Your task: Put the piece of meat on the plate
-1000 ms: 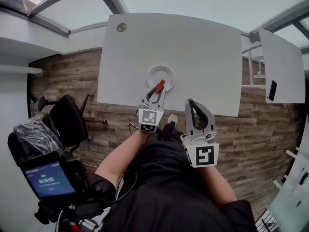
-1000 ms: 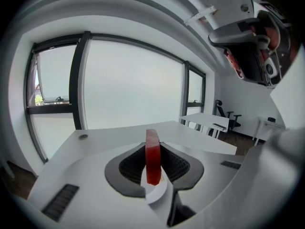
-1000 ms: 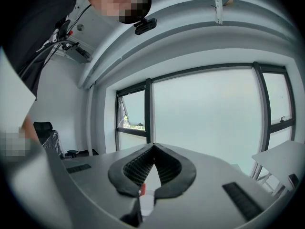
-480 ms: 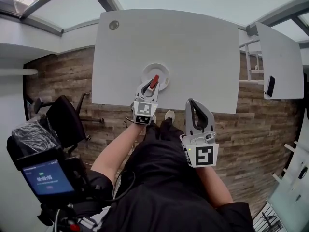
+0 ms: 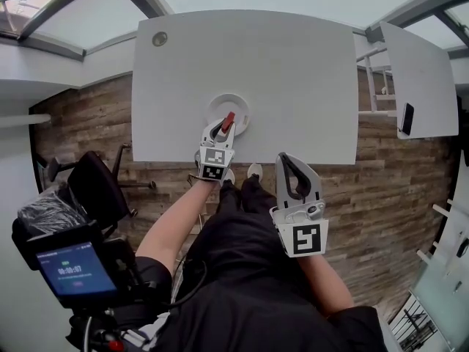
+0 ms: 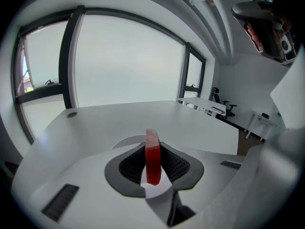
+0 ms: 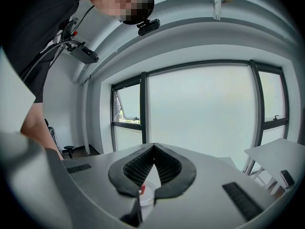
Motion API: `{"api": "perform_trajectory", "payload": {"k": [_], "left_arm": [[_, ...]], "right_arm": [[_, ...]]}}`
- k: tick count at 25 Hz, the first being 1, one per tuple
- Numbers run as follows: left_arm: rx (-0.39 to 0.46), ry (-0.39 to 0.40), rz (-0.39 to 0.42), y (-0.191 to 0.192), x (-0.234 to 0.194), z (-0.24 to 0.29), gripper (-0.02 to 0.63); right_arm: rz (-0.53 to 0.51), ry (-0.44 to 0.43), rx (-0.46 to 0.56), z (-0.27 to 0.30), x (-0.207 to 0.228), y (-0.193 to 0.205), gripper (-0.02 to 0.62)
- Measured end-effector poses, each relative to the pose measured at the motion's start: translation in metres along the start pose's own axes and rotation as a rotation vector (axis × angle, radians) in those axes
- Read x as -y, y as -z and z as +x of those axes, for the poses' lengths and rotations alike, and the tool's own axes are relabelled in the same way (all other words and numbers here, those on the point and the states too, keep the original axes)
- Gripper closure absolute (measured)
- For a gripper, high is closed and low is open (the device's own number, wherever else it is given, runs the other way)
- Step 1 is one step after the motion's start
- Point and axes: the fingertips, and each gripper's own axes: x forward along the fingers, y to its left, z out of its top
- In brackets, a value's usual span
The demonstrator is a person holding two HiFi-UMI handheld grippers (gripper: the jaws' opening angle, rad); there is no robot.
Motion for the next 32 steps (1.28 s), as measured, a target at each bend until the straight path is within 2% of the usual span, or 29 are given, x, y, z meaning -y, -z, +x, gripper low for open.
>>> {"api": "perform_trajectory", "payload": {"k": [7, 12, 17, 20, 32], "left_arm": [[-0.023, 0.011, -0.013, 0.005, -0.004, 0.007, 0.514], [-0.045, 0.015, -0.073, 0.011, -0.007, 0.013, 0.514], [-0.024, 0.034, -0.086, 0.004, -0.001, 0.014, 0.514], [-0.023, 0.066, -0.094, 0.003, 0.01, 0.015, 0.514], [-0.023, 0.055, -0.086, 0.005, 0.007, 0.018, 0.513]], "right_arm": [[-0.002, 0.029, -0.012, 0.0, 0.008, 0.004, 0.592], [-0.116, 0.048, 0.023, 0.005, 0.013, -0.012, 0.592], [-0.128, 0.031, 0.04, 0.008, 0.006, -0.019, 0.592], [-0.172, 0.021, 0.047, 0.009, -0.002, -0.022, 0.592], [-0.216, 0.0, 0.047, 0.009, -0.005, -0.026, 0.592]]}}
